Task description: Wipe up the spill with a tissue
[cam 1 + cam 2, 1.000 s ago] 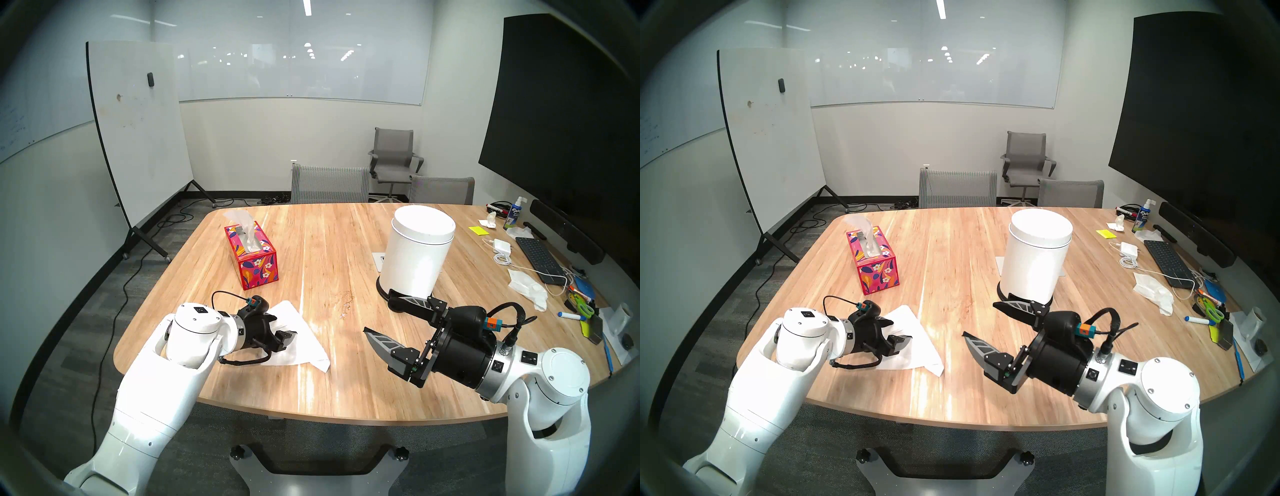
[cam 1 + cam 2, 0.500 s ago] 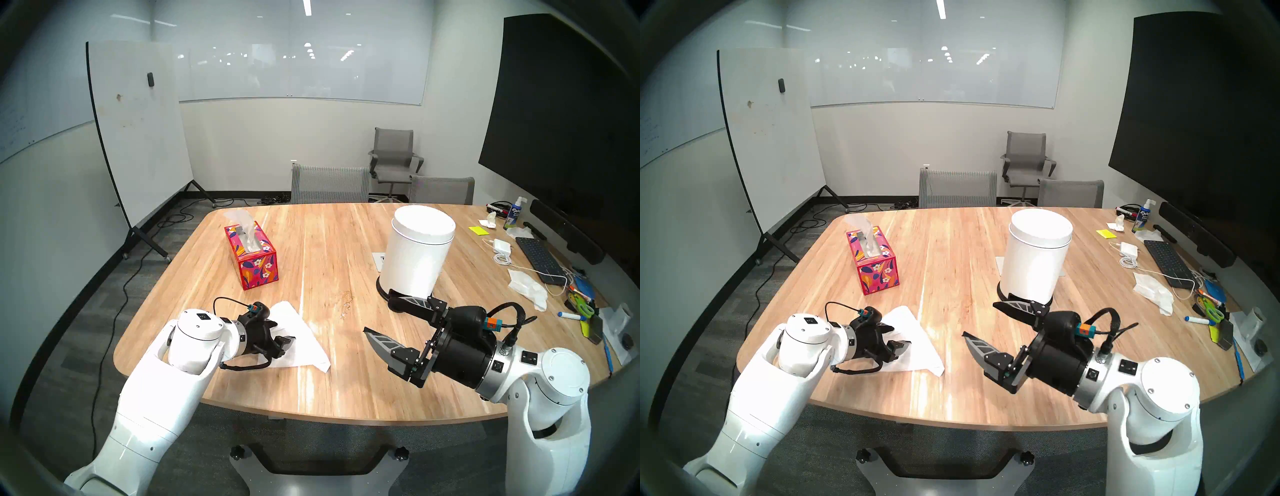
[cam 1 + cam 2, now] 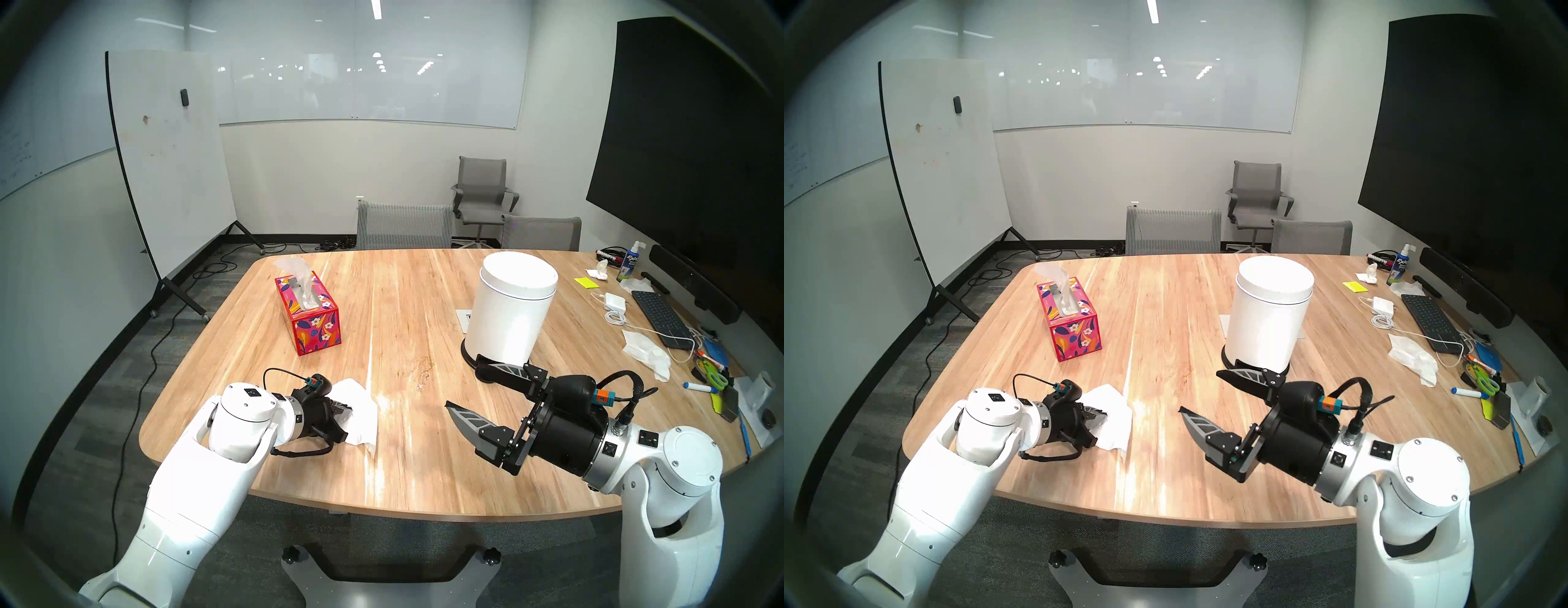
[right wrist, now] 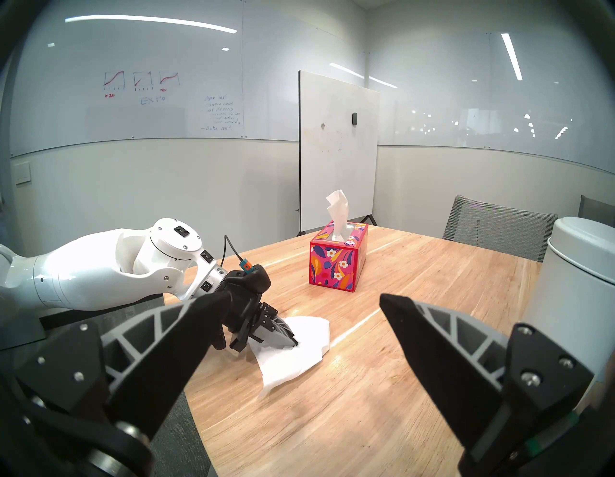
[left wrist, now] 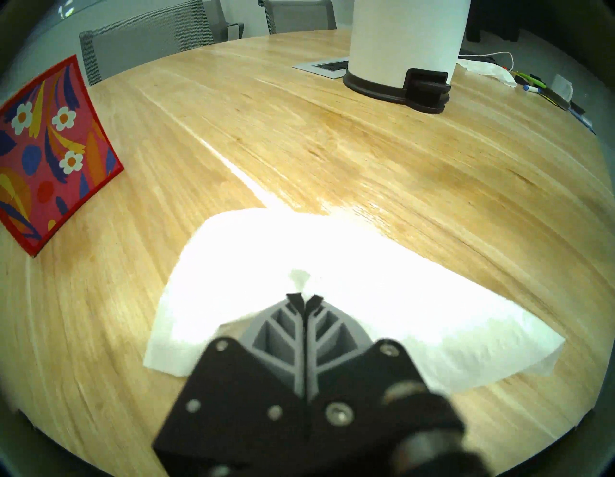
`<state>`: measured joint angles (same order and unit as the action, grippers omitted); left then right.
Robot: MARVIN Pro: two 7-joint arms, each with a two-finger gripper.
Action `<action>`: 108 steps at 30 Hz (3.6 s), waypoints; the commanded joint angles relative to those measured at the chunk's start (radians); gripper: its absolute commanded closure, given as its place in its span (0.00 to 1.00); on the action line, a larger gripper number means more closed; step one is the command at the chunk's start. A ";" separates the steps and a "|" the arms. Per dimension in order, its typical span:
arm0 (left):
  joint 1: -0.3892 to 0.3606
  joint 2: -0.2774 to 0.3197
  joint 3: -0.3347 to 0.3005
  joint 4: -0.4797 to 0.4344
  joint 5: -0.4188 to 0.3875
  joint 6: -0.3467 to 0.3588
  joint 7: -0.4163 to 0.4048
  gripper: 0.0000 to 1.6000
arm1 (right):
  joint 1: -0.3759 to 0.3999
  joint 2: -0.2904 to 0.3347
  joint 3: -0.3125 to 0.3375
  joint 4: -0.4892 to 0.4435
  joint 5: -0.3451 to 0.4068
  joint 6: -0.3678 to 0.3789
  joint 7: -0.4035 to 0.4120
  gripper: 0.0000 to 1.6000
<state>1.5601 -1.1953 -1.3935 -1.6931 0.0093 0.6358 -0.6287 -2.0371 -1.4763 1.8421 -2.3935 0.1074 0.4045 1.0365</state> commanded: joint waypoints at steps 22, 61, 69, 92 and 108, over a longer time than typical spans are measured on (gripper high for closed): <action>-0.063 -0.037 0.013 0.087 0.009 -0.047 0.048 1.00 | 0.002 0.001 0.002 -0.016 0.002 0.001 0.002 0.00; -0.152 -0.016 -0.022 0.269 -0.008 -0.129 0.048 1.00 | 0.003 0.001 0.002 -0.016 0.002 0.000 0.002 0.00; -0.124 0.016 -0.049 0.243 -0.021 -0.130 0.018 1.00 | 0.003 0.001 0.002 -0.016 0.002 0.000 0.002 0.00; -0.003 0.010 -0.033 0.075 -0.022 -0.084 0.003 1.00 | 0.003 0.001 0.002 -0.016 0.002 0.000 0.002 0.00; -0.129 -0.093 0.021 0.197 0.000 -0.051 0.100 1.00 | 0.003 0.001 0.002 -0.016 0.002 0.000 0.002 0.00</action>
<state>1.5227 -1.2175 -1.3946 -1.6005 0.0041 0.5707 -0.5644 -2.0371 -1.4768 1.8421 -2.3934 0.1070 0.4045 1.0368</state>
